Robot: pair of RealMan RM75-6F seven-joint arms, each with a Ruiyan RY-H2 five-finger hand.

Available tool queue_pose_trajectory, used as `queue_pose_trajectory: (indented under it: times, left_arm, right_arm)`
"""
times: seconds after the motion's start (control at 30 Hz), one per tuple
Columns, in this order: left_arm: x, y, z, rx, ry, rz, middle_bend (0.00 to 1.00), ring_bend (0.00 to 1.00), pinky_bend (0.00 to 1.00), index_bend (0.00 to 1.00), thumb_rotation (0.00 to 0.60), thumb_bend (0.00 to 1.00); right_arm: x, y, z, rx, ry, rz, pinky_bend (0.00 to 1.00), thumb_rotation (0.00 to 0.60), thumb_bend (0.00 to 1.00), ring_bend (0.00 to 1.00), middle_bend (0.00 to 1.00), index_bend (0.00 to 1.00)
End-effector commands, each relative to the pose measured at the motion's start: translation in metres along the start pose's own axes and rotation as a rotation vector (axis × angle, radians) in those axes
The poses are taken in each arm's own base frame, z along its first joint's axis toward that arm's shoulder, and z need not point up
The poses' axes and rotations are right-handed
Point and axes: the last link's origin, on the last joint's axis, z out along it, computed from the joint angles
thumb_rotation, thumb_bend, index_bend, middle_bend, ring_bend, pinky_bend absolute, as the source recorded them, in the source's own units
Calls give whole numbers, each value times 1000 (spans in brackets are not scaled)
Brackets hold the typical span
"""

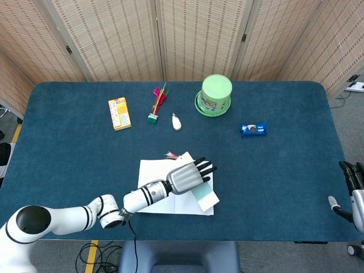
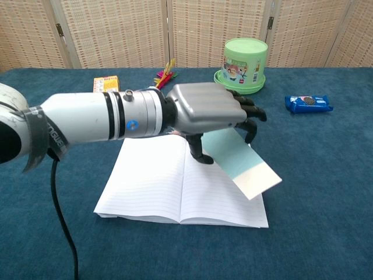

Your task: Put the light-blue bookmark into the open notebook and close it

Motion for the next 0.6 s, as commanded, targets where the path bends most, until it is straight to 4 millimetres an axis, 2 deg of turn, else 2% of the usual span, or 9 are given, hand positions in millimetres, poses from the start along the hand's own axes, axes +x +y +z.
queue_pose_trajectory:
  times: [0.03, 0.3, 0.6]
  left_arm:
    - [-6, 7, 1, -26, -16, 17, 93, 95, 161, 407, 600, 271]
    - [-22, 13, -2, -54, -56, 32, 93, 90, 156, 362, 600, 271]
    - [-31, 7, -9, -71, -76, 73, 94, 77, 153, 318, 600, 270]
  right_arm:
    - [0, 0, 0, -2, 4, 1, 57, 600, 212, 16, 102, 0]
    - [-1, 2, -2, -7, -2, 4, 57, 600, 211, 16, 102, 0]
    - [-2, 2, -2, -6, -3, 7, 57, 600, 212, 16, 102, 0]
